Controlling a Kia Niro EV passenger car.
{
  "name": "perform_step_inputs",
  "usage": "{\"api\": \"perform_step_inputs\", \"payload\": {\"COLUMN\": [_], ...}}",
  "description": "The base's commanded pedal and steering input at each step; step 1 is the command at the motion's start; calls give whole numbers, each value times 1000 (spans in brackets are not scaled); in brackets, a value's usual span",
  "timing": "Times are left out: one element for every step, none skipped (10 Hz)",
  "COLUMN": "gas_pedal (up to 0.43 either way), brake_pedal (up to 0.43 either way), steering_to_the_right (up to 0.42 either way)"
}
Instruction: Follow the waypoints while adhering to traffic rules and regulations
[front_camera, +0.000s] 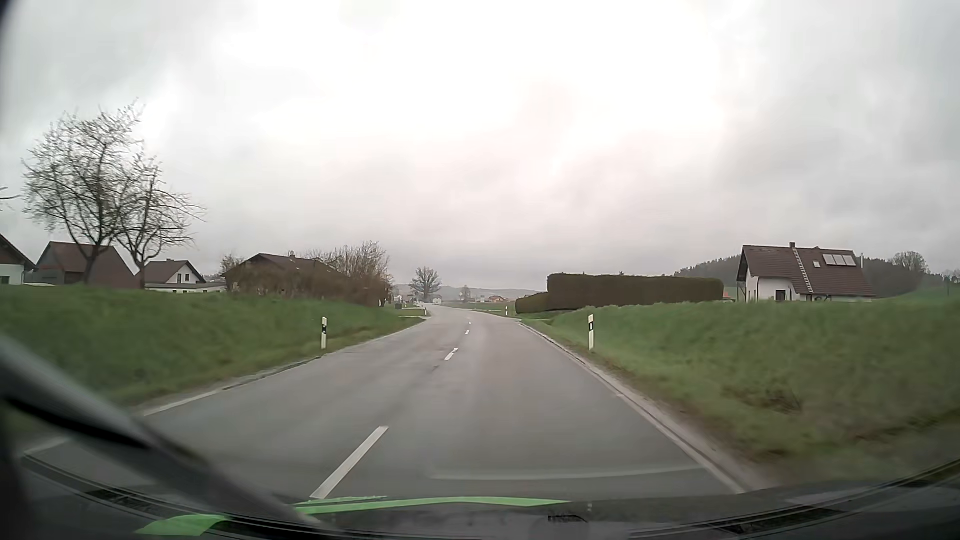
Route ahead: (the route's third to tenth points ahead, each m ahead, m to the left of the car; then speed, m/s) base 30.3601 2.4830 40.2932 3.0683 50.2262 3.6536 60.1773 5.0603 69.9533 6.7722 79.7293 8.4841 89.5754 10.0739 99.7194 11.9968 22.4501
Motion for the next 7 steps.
{"api": "perform_step_inputs", "payload": {"gas_pedal": [138,130,118,110,110,110,110], "brake_pedal": [0,0,0,0,0,0,0], "steering_to_the_right": [-12,-12,-12,-12,-12,-12,-12]}}
